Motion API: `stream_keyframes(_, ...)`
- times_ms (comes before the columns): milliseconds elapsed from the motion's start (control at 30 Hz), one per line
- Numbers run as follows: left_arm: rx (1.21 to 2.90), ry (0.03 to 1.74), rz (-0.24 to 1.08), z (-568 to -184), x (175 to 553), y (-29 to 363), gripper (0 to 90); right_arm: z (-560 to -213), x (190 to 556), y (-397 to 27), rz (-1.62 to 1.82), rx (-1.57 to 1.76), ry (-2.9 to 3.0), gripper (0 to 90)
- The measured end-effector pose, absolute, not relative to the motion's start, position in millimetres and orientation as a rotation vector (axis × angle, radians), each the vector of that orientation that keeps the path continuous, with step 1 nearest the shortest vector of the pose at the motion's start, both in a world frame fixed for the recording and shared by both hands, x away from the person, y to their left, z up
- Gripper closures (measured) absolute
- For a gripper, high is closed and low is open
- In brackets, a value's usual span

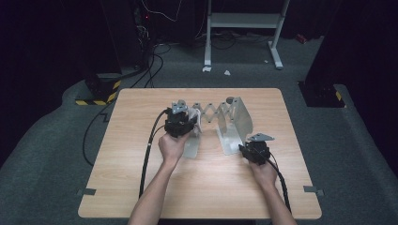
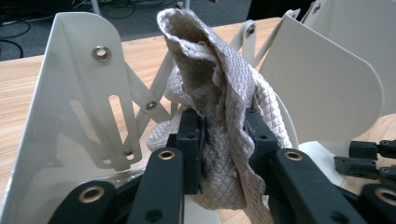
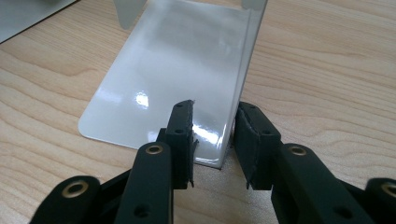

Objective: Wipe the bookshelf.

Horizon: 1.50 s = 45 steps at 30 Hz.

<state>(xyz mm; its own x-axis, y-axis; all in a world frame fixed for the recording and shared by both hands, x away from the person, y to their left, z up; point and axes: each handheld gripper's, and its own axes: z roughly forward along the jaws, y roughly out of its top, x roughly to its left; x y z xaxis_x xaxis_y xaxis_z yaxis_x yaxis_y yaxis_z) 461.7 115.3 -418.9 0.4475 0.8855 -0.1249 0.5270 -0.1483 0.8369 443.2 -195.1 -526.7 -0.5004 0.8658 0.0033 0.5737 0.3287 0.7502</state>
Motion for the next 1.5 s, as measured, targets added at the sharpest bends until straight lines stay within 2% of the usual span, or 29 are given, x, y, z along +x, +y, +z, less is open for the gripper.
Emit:
stream_keyframes(367, 1.849, 1.221, 0.517, -424, 466, 114, 72.2, -527, 442, -194, 0.995, 1.265, 2.202, 71.7)
stream_keyframes(867, 1.899, 1.236, 0.518, -432, 470, 111, 72.3, -527, 439, -192, 0.981, 1.228, 2.208, 82.0)
stream_keyframes(1233, 1.925, 1.234, 0.532, -440, 471, 108, 72.5, -527, 439, -192, 0.981, 1.221, 2.211, 82.1)
stream_keyframes(1500, 1.887, 1.218, 0.535, -432, 468, 111, 72.8, -527, 439, -192, 0.981, 1.219, 2.212, 82.0)
